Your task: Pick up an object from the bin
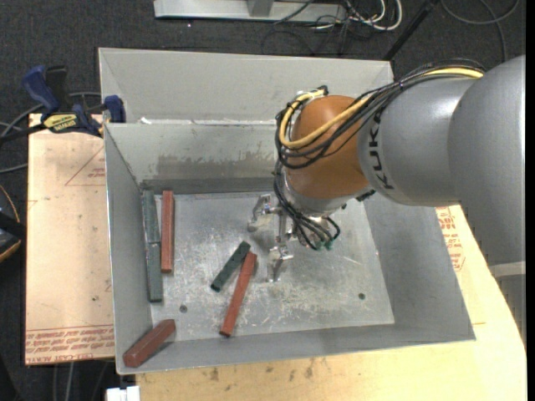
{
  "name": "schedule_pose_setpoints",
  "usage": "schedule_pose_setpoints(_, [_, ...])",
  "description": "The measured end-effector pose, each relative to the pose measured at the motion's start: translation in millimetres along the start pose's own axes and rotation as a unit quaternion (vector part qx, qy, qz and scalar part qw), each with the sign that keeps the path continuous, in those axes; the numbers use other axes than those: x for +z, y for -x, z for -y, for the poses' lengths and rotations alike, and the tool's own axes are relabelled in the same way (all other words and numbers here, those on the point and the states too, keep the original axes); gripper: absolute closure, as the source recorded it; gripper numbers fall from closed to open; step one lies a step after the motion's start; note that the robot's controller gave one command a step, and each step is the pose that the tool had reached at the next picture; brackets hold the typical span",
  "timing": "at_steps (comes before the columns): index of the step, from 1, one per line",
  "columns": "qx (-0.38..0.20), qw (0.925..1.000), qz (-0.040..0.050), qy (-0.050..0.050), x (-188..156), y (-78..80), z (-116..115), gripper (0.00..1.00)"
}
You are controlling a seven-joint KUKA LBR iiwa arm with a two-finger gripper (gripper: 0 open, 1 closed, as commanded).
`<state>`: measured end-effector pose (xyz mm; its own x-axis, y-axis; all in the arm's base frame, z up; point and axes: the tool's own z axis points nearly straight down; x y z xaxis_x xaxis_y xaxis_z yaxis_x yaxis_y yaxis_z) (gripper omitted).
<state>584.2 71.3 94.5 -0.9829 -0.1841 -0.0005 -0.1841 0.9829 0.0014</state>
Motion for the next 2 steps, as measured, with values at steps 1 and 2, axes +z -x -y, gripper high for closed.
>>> schedule_pose_setpoints(1, [0.0,1.0,0.0,0.0,0.0,0.0,0.0,0.0])
schedule_pose_setpoints(2, [0.033,0.9994,0.0074,0.0,15.5,13.4,-50.0,1.0])
